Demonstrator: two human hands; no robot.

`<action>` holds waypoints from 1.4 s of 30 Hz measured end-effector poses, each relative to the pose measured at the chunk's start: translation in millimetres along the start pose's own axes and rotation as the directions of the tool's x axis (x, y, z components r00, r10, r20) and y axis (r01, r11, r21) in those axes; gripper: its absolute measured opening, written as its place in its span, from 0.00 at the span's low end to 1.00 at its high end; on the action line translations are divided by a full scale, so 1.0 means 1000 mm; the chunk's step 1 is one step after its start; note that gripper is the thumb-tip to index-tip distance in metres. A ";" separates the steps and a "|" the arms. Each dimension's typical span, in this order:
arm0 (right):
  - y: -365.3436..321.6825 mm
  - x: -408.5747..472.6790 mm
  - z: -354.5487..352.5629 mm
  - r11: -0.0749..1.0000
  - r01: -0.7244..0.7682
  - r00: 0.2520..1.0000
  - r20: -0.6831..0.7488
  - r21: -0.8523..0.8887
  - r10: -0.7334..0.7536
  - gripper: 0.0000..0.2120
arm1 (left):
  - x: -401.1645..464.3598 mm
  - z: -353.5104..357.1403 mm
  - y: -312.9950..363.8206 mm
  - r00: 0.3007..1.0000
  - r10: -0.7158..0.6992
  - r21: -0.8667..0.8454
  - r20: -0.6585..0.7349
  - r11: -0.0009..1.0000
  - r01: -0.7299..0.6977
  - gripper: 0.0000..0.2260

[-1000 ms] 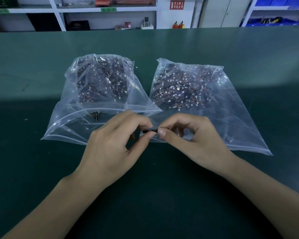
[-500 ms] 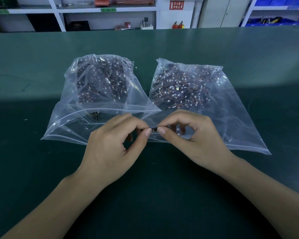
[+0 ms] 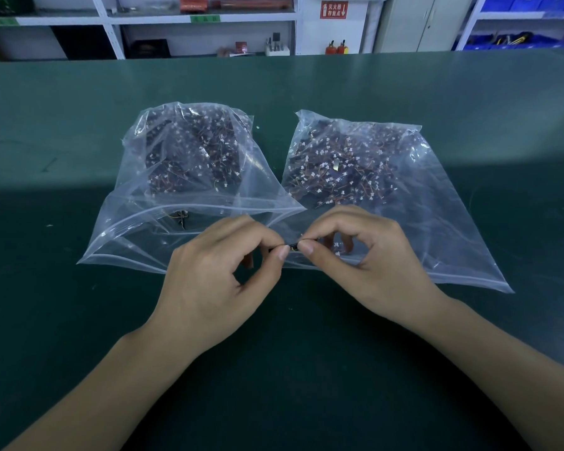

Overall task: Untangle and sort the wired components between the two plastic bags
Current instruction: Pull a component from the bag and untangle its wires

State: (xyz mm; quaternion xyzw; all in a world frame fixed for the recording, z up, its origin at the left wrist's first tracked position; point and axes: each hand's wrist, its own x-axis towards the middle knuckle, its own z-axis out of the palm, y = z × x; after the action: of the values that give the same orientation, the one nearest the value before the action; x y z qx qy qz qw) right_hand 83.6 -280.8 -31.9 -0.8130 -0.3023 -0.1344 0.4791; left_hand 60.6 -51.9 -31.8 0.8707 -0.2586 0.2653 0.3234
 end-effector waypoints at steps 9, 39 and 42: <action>0.002 0.001 0.001 1.000 0.009 1.000 -0.006 -0.008 -0.009 0.02 | 0.001 -0.001 0.000 1.000 -0.003 -0.013 0.007 1.000 0.003 0.06; 0.008 0.003 -0.013 0.953 -0.002 1.000 0.020 -0.303 0.008 0.18 | -0.003 0.008 -0.013 1.000 0.005 -0.099 0.006 0.995 -0.005 0.05; 0.006 0.003 -0.013 0.956 0.009 1.000 0.000 -0.295 -0.010 0.18 | -0.003 0.009 -0.016 1.000 0.026 -0.066 -0.007 0.997 -0.026 0.04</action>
State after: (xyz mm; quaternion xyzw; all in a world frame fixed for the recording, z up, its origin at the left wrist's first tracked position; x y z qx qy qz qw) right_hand 90.4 -293.0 -28.6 -0.8737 -0.2824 -0.1810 0.3523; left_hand 71.5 -46.9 -46.3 0.8552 -0.2775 0.2635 0.3495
